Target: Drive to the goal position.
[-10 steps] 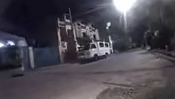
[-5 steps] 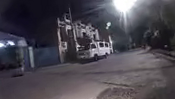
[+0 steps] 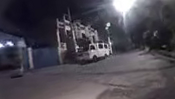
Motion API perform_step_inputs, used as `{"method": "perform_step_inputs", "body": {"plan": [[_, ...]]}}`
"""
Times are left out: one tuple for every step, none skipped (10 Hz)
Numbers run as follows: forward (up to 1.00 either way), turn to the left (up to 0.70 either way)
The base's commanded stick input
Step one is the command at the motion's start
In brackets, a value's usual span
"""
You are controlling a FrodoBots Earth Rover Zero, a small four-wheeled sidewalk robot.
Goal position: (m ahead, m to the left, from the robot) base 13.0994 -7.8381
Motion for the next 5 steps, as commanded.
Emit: {"method": "perform_step_inputs", "body": {"plan": [[0.7,0.0],[0.7,-0.1],[0.7,-0.24],[0.7,-0.35],[0.7,-0.35]]}}
